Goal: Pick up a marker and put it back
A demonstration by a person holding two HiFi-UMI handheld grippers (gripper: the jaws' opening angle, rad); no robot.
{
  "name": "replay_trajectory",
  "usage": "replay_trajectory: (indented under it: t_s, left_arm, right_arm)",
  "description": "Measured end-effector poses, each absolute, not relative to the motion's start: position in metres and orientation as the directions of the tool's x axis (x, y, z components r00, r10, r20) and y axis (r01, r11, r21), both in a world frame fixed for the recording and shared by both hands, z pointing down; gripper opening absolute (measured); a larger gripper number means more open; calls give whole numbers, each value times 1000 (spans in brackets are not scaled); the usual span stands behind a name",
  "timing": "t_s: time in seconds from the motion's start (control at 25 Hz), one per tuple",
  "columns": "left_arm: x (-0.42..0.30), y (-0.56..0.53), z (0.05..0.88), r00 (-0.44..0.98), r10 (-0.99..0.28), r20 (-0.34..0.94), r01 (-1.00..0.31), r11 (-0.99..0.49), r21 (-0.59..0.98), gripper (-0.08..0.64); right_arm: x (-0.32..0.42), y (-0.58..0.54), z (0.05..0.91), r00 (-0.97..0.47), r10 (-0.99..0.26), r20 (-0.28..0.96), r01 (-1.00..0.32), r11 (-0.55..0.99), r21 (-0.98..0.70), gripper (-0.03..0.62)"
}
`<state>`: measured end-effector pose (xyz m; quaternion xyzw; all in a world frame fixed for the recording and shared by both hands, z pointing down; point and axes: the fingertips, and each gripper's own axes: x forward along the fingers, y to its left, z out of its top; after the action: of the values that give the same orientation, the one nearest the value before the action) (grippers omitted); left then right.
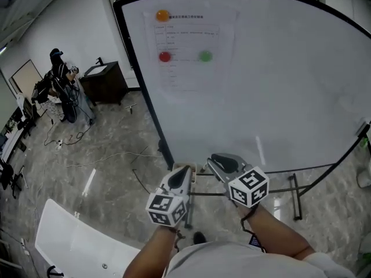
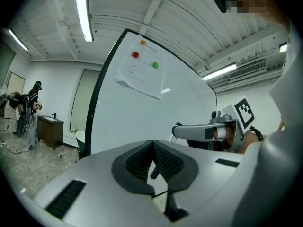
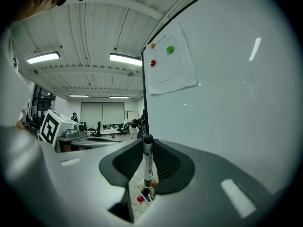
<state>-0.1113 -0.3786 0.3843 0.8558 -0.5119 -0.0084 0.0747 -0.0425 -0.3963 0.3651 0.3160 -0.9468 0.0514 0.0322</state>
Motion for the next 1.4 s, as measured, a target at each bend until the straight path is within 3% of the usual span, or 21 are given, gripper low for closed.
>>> replay_trajectory:
  t_s: [0.4,0.84,1.4]
  left_arm:
    - [-106,-369,356,482,-876,-3,-871,-480,101,5]
    - [-122,-378,361,467,-884,9,-880,-464,98,5]
    - [-156,-424,443,522,-848,91,-846,-501,181,5]
  right_arm:
    - [-40,-389,349,-804,-590,71,-594,802,-60,66]
    - [-54,-396,354,-809,-580,93,-586,807,-68,66]
    - [-108,-450,478,-822,-507,261,-564,788,-246,66]
